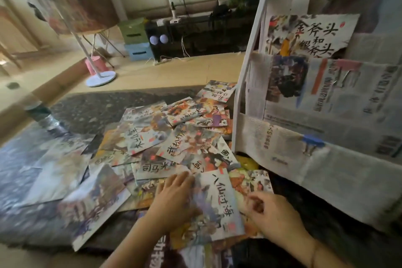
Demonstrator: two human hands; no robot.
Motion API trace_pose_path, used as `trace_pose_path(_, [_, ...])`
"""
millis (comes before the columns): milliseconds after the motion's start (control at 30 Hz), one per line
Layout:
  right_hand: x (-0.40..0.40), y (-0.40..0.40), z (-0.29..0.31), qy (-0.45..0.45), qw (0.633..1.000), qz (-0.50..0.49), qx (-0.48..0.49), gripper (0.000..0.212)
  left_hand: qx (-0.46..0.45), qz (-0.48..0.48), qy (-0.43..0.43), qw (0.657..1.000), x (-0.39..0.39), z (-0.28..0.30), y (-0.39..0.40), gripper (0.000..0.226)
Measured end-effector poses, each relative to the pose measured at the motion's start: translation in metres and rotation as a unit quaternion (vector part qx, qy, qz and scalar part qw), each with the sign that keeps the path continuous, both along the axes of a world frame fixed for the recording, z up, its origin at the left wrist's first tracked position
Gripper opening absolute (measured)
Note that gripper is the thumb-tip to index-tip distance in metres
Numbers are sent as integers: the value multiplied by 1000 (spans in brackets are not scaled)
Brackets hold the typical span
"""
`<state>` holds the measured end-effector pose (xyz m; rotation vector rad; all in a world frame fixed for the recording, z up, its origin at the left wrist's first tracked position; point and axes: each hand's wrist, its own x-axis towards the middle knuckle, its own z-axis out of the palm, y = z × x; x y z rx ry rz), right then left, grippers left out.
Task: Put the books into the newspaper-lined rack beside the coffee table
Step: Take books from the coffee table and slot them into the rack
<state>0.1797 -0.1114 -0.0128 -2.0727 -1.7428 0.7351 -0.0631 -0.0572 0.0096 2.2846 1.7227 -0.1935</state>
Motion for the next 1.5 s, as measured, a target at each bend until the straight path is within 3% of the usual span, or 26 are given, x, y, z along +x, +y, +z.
trace_pose_path(200, [-34, -9, -1, -66, 997, 47, -14, 63, 12, 42, -34, 998, 2, -5, 9, 84])
trace_pose_path(333, [-33, -12, -2, -48, 998, 47, -13, 64, 2, 96, -163, 982, 4, -3, 15, 22])
trace_pose_path(367, [-30, -12, -1, -19, 999, 34, -19, 57, 2, 115, -210, 971, 3, -3, 15, 10])
trace_pose_path(467, [-19, -8, 5, 143, 989, -40, -15, 21, -41, 192, -374, 906, 3, 0, 9, 14])
trace_pose_path(533, [-12, -4, 12, 256, 960, -109, 23, 10, -73, 234, -466, 850, 7, 6, 7, 10])
trace_pose_path(600, [-2, 2, 18, 286, 946, -138, 63, 10, -104, 244, -507, 820, 13, 15, 5, 11])
trace_pose_path(767, [25, 13, 32, 277, 948, -112, 104, 13, -107, 163, -476, 857, 21, 27, 10, 12])
trace_pose_path(933, [38, 11, 45, 238, 961, -84, 110, 13, -107, 100, -509, 848, 38, 44, 18, 44])
trace_pose_path(1033, [43, 7, 60, 227, 958, -95, 150, 17, -72, 55, -494, 864, 56, 59, 27, 62])
trace_pose_path(1200, [56, 5, 94, 227, 941, -101, 230, 66, -38, 16, -544, 838, 87, 86, 38, 75])
trace_pose_path(1333, [71, 12, 126, 177, 932, -62, 310, 98, 12, -26, -564, 825, 111, 110, 46, 75])
trace_pose_path(1400, [85, 21, 150, 110, 931, -33, 346, 98, 42, -46, -573, 817, 124, 131, 60, 72])
trace_pose_path(1500, [103, 41, 198, 36, 915, -23, 400, 76, 165, -85, -540, 821, 142, 178, 89, 67])
